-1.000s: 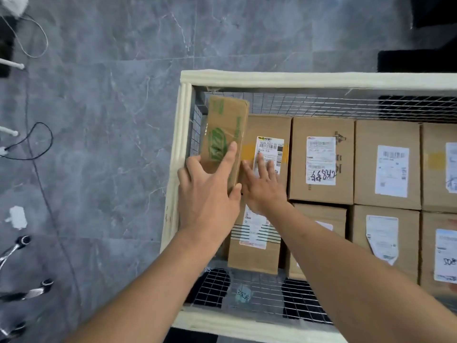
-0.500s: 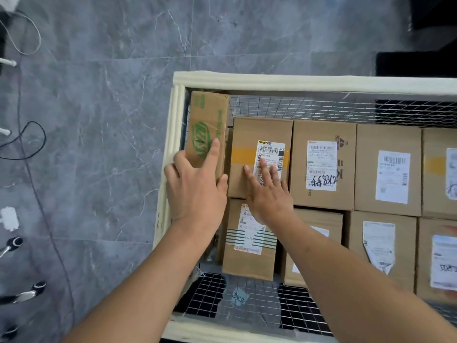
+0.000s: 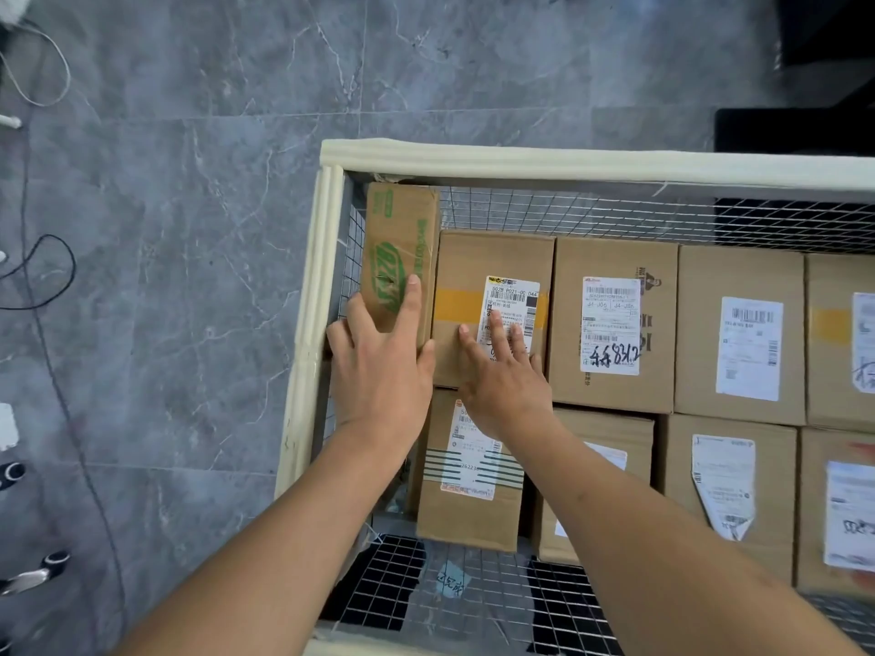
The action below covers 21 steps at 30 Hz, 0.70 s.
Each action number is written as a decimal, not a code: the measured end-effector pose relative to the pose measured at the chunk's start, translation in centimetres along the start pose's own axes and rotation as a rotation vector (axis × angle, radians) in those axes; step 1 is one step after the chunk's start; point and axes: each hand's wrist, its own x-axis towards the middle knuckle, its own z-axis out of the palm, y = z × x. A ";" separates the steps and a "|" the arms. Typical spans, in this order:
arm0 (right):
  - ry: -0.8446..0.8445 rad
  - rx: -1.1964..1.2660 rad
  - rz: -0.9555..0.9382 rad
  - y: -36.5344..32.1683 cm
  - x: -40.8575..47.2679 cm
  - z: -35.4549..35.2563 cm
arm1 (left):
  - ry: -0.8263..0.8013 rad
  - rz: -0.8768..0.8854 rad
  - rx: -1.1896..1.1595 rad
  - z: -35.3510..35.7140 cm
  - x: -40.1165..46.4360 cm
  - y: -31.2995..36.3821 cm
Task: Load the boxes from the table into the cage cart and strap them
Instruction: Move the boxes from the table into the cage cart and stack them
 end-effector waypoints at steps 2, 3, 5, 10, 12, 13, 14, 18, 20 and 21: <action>0.004 -0.006 0.000 0.1 0.0 0.0 | -0.003 -0.002 -0.009 0.4 0.0 0.0; 0.007 -0.009 0.000 0.1 0.0 0.1 | 0.003 -0.005 -0.013 0.5 0.0 0.0; 0.009 -0.013 0.002 0.0 -0.1 0.2 | 0.011 -0.018 -0.020 0.7 -0.3 -0.2; 0.011 -0.010 0.005 -0.3 -0.1 0.1 | -0.026 -0.035 0.008 1.3 -0.5 -0.4; 0.004 -0.015 0.010 -0.3 0.0 0.1 | -0.018 -0.026 0.015 1.5 0.4 -0.2; 0.002 -0.017 0.012 -0.3 0.0 0.1 | -0.015 -0.024 0.023 1.6 0.9 -0.1; 0.001 -0.016 0.015 -0.3 0.1 0.1 | -0.015 -0.022 0.033 1.6 1.4 0.0; 0.008 -0.003 0.019 -0.6 0.1 -0.2 | -0.030 -0.005 0.068 1.6 3.3 0.3; 0.019 0.002 0.015 -0.7 0.0 -0.3 | -0.042 0.011 0.075 1.6 4.1 0.5; 0.023 0.004 0.014 -0.8 0.0 -0.3 | -0.050 0.020 0.075 1.6 4.5 0.5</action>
